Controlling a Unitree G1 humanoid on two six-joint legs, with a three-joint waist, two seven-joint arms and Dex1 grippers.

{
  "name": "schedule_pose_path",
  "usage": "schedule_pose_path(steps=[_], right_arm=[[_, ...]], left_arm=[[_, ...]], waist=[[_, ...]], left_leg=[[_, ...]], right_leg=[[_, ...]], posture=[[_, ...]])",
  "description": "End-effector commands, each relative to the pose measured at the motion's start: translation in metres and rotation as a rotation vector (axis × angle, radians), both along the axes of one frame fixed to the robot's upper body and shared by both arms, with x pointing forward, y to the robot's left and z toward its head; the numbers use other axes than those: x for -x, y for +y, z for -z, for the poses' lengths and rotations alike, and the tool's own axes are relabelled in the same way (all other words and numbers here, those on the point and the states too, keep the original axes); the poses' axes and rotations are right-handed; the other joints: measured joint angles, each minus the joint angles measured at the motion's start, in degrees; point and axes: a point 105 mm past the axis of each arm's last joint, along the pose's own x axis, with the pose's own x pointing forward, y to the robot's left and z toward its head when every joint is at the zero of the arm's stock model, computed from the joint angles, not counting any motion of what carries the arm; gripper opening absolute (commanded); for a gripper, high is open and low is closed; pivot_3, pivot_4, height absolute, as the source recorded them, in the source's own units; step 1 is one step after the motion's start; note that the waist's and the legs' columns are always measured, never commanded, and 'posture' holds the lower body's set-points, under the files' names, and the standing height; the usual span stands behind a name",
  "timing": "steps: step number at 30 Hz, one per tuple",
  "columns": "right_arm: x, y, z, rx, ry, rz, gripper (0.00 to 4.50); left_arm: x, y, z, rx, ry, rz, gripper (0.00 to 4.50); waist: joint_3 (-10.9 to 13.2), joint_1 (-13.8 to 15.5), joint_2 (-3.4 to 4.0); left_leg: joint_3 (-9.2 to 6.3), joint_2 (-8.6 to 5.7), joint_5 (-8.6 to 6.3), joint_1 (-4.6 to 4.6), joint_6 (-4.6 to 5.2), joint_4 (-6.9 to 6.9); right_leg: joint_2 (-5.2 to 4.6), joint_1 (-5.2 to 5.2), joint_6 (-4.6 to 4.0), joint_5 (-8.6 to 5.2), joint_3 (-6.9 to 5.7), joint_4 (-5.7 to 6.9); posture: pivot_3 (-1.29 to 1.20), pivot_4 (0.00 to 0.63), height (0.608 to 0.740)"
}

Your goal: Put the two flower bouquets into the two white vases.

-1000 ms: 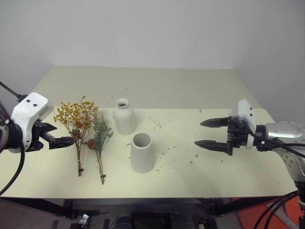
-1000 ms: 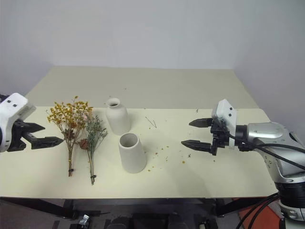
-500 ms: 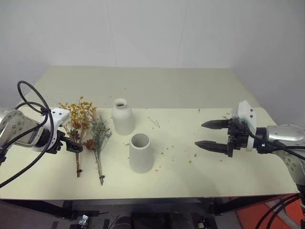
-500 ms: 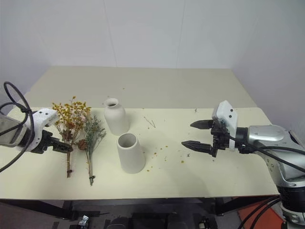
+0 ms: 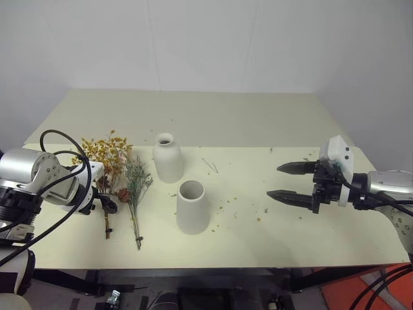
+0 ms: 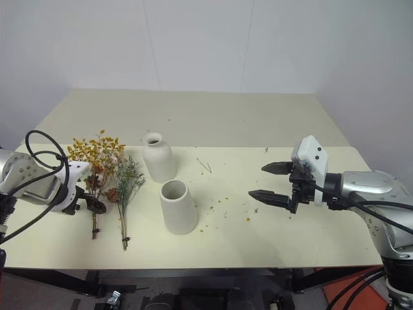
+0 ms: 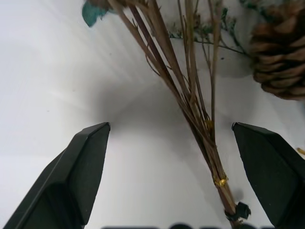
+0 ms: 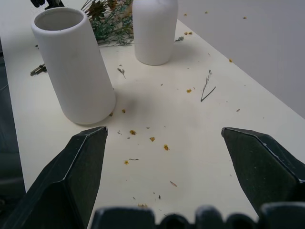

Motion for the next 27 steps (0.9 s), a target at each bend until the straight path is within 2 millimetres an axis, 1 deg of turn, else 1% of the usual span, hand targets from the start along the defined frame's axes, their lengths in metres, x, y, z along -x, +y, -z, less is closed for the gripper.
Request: schedule_pose_path(steps=[1, 4, 9, 14, 15, 17, 23, 27], right_arm=[[0.004, -0.002, -0.012, 0.006, -0.048, 0.005, 4.5], [0.004, -0.002, -0.013, 0.005, -0.051, 0.002, 4.5], [0.004, 0.001, -0.014, 0.009, -0.058, -0.022, 4.5], [-0.002, 0.009, -0.015, 0.01, -0.068, -0.062, 4.5], [-0.003, 0.011, -0.014, 0.013, -0.071, -0.072, 4.5], [-0.005, 0.015, -0.014, 0.016, -0.076, -0.09, 4.5], [-0.012, 0.024, -0.015, 0.02, -0.091, -0.134, 4.5], [-0.016, 0.027, -0.015, 0.018, -0.1, -0.154, 4.5]], left_arm=[[-0.006, 0.0, -0.01, 0.005, -0.041, -0.012, 4.29], [-0.008, -0.002, -0.009, 0.011, -0.044, -0.016, 3.53], [-0.011, -0.001, -0.009, 0.006, -0.051, -0.036, 1.91], [-0.012, 0.0, -0.011, 0.004, -0.058, -0.042, 0.25], [-0.012, 0.0, -0.011, 0.004, -0.06, -0.043, 0.01], [-0.012, 0.003, -0.013, 0.0, -0.067, -0.054, 0.01], [-0.007, 0.026, -0.029, -0.053, -0.113, -0.129, 0.01], [-0.003, 0.036, -0.057, -0.083, -0.191, -0.138, 0.01]], waist=[[0.0, 0.0, 0.0], [0.0, 0.0, 0.0], [0.0, 0.0, 0.0], [0.0, -0.2, 0.0], [0.0, -0.2, 0.0], [0.0, -0.2, 0.0], [0.0, -0.2, 0.0], [0.0, -0.2, -0.01]], left_leg=[[0.0, -0.01, 0.0, 0.01, 0.0, 0.0], [0.0, -0.02, 0.0, 0.02, 0.0, 0.0], [0.0, -0.02, 0.0, 0.03, 0.0, 0.0], [-0.01, -0.03, 0.0, 0.04, 0.0, 0.0], [-0.01, -0.02, 0.0, 0.05, 0.0, 0.0], [-0.01, -0.02, 0.0, 0.04, 0.0, 0.0], [-0.02, -0.02, 0.0, 0.0, 0.0, 0.01], [-0.02, -0.02, 0.0, -0.01, 0.0, 0.01]], right_leg=[[-0.01, 0.0, -0.01, 0.0, 0.0, 0.01], [-0.02, 0.01, 0.01, 0.0, 0.0, 0.02], [-0.02, 0.01, 0.0, 0.0, 0.0, 0.02], [-0.02, 0.02, 0.01, 0.0, 0.0, 0.04], [-0.02, 0.01, 0.01, 0.0, 0.0, 0.04], [-0.02, 0.01, 0.01, 0.0, 0.0, 0.03], [-0.02, -0.01, -0.03, 0.03, 0.0, 0.02], [-0.03, -0.02, -0.04, 0.03, 0.0, 0.01]], posture=[[0.0, 0.15, 0.74], [0.0, 0.15, 0.74], [0.0, 0.15, 0.74], [0.0, 0.15, 0.74], [0.0, 0.15, 0.74], [0.0, 0.15, 0.74], [0.0, 0.15, 0.74], [0.0, 0.15, 0.74]])
